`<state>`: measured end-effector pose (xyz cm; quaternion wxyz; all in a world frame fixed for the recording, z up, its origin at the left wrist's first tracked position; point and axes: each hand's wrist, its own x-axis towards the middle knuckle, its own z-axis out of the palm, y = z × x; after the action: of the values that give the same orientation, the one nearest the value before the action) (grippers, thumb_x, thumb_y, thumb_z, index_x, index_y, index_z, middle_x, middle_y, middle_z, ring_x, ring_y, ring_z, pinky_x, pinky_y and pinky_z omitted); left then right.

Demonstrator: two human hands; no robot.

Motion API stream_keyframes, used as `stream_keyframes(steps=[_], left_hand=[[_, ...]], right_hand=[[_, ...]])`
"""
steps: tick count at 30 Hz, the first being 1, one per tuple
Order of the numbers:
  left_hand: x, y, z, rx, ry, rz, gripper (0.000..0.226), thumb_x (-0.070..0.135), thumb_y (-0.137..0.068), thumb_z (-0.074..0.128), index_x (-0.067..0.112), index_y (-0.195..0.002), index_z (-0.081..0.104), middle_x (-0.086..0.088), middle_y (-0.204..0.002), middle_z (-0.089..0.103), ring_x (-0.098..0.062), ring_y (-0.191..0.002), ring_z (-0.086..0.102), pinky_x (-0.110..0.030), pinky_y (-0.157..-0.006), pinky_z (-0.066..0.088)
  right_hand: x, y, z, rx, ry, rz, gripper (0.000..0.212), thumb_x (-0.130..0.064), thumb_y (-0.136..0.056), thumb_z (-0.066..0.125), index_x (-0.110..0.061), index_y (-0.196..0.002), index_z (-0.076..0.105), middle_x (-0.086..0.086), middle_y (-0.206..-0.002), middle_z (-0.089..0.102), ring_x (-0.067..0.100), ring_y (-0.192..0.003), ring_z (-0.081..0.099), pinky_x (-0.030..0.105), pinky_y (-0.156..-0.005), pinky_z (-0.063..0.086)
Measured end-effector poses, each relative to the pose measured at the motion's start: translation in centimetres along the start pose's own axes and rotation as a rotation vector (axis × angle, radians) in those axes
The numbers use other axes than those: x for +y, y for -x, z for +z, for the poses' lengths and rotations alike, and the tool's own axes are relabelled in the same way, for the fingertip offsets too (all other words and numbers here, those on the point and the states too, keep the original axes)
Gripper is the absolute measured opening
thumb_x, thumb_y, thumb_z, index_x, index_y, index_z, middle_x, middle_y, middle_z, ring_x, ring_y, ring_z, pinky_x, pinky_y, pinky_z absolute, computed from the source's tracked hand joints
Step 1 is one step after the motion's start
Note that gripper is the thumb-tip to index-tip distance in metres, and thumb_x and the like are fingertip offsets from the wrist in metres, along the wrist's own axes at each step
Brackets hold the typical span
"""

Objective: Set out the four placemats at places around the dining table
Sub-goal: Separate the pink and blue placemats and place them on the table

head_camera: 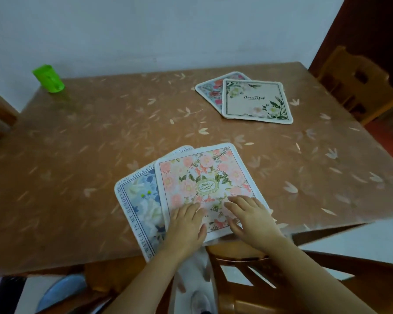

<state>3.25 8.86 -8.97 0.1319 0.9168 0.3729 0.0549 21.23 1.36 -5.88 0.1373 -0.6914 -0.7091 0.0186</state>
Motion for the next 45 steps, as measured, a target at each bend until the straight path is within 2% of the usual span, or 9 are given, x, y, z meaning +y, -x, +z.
stream_keyframes(steps=[6, 14, 19, 24, 29, 33, 36, 40, 45], left_hand=[[-0.5, 0.3, 2.6, -0.006, 0.086, -0.009, 0.044, 0.034, -0.093, 0.039, 0.018, -0.133, 0.037, 0.000, -0.144, 0.034, -0.014, -0.134, 0.019, -0.032, -0.110, 0.009], [-0.8, 1.5, 4.9, 0.108, 0.158, 0.010, 0.033, 0.023, -0.074, 0.070, 0.012, -0.103, 0.062, -0.006, -0.114, 0.062, -0.023, -0.111, 0.053, -0.047, -0.094, 0.043], [-1.1, 1.6, 5.6, 0.139, 0.169, 0.020, 0.035, 0.027, -0.068, 0.075, 0.014, -0.098, 0.063, -0.003, -0.113, 0.061, -0.013, -0.111, 0.039, -0.041, -0.095, 0.039], [-0.9, 1.5, 5.4, 0.151, 0.220, -0.013, 0.033, 0.026, -0.068, 0.076, 0.014, -0.097, 0.064, -0.003, -0.112, 0.061, -0.021, -0.109, 0.050, -0.040, -0.093, 0.039], [-0.7, 1.4, 5.2, 0.177, 0.308, -0.005, 0.027, 0.014, -0.066, 0.078, 0.011, -0.090, 0.068, -0.005, -0.103, 0.065, -0.012, -0.103, 0.044, -0.029, -0.091, 0.032], [-0.1, 1.4, 4.5, 0.148, 0.464, -0.094, 0.017, 0.003, -0.066, 0.077, 0.006, -0.081, 0.071, -0.008, -0.090, 0.067, -0.023, -0.089, 0.059, -0.036, -0.081, 0.045], [0.4, 1.1, 3.8, 0.143, 0.586, -0.213, 0.014, -0.001, -0.070, 0.072, 0.006, -0.082, 0.071, -0.006, -0.084, 0.064, -0.020, -0.083, 0.058, -0.029, -0.075, 0.046], [1.0, 0.8, 3.0, 0.157, 0.628, -0.340, 0.016, -0.002, -0.074, 0.069, 0.007, -0.086, 0.072, 0.008, -0.079, 0.056, -0.012, -0.077, 0.056, -0.007, -0.069, 0.040], [1.6, 0.3, 2.2, 0.189, 0.641, -0.408, 0.018, -0.001, -0.075, 0.069, 0.008, -0.090, 0.072, 0.010, -0.079, 0.057, -0.019, -0.082, 0.059, -0.031, -0.071, 0.052]], right_hand=[[1.3, 0.2, 3.2, -0.112, -0.041, -0.031, 0.040, -0.024, -0.070, 0.073, -0.012, -0.107, 0.062, 0.008, -0.106, 0.068, 0.027, -0.098, 0.063, 0.043, -0.083, 0.053], [2.1, 0.7, 4.8, -0.203, -0.088, -0.064, 0.050, -0.033, -0.065, 0.077, -0.015, -0.109, 0.062, 0.007, -0.114, 0.064, 0.028, -0.107, 0.059, 0.046, -0.079, 0.055], [2.7, 0.7, 5.6, -0.228, -0.110, -0.054, 0.053, -0.035, -0.068, 0.074, -0.017, -0.115, 0.058, 0.008, -0.124, 0.059, 0.029, -0.117, 0.051, 0.049, -0.088, 0.049], [3.1, 0.8, 5.7, -0.202, -0.248, -0.010, 0.044, -0.031, -0.072, 0.073, -0.016, -0.112, 0.061, 0.007, -0.122, 0.059, 0.028, -0.117, 0.050, 0.046, -0.092, 0.047], [3.2, 1.0, 5.4, -0.152, -0.360, 0.042, 0.034, -0.025, -0.070, 0.076, -0.012, -0.100, 0.066, 0.007, -0.110, 0.065, 0.027, -0.105, 0.057, 0.043, -0.088, 0.050], [3.1, 1.1, 5.2, -0.136, -0.391, 0.089, 0.029, -0.024, -0.071, 0.076, -0.011, -0.096, 0.068, 0.007, -0.105, 0.066, 0.026, -0.100, 0.059, 0.040, -0.085, 0.050], [3.2, 1.2, 4.9, -0.133, -0.396, 0.108, 0.025, -0.023, -0.073, 0.075, -0.011, -0.094, 0.068, 0.006, -0.103, 0.066, 0.024, -0.099, 0.059, 0.038, -0.083, 0.049], [3.9, 1.3, 3.9, -0.119, -0.385, 0.104, 0.014, -0.013, -0.072, 0.074, -0.008, -0.084, 0.069, 0.010, -0.090, 0.068, 0.030, -0.085, 0.062, 0.040, -0.070, 0.054], [5.9, 0.8, 2.5, -0.116, -0.413, 0.180, 0.008, -0.007, -0.075, 0.070, -0.007, -0.083, 0.068, 0.011, -0.089, 0.066, 0.030, -0.088, 0.059, 0.042, -0.071, 0.052]])
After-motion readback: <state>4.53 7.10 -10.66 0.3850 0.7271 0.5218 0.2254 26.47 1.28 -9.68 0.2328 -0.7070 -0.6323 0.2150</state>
